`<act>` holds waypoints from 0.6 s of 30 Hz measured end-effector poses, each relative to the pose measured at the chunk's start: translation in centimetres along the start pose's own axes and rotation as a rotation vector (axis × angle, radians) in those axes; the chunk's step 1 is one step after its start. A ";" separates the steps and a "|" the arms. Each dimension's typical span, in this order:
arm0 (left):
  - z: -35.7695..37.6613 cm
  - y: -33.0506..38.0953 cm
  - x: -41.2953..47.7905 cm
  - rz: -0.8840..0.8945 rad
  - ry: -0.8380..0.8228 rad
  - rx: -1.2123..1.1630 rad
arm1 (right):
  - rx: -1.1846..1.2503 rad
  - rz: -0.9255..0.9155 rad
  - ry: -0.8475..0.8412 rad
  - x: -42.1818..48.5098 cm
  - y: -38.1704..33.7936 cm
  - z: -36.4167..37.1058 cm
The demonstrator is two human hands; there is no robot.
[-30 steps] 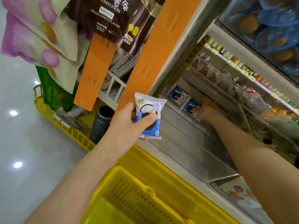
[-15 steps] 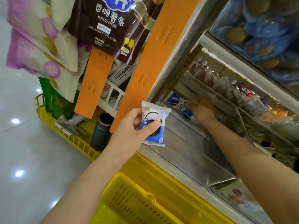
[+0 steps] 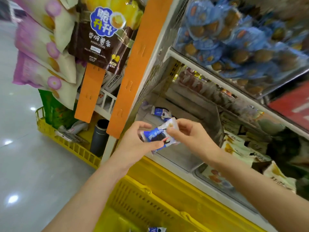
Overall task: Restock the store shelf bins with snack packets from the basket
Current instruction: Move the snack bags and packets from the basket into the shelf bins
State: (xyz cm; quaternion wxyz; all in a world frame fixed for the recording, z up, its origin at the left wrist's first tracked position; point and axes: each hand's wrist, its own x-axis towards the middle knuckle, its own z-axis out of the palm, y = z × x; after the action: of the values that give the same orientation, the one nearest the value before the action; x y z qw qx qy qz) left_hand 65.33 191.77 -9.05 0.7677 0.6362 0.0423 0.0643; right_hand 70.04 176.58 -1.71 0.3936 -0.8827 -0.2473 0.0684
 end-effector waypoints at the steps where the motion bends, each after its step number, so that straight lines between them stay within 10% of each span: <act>1: 0.1 0.3 -0.3 0.000 0.014 -0.069 | 0.093 0.030 0.046 -0.8 -0.1 -0.1; 6: 0.0 1.0 -1.7 -0.069 0.015 -0.271 | 0.424 0.179 0.010 -3.6 -0.1 0.9; 18: -2.6 2.1 0.8 0.075 0.191 -0.296 | -0.321 0.127 0.129 11.3 6.3 -1.8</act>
State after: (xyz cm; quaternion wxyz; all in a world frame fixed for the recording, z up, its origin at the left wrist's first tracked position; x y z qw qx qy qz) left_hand 65.64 194.85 -7.47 0.8424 0.5085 0.0815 0.1584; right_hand 82.79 177.35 -4.20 0.2578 -0.9506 -0.1731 -0.0041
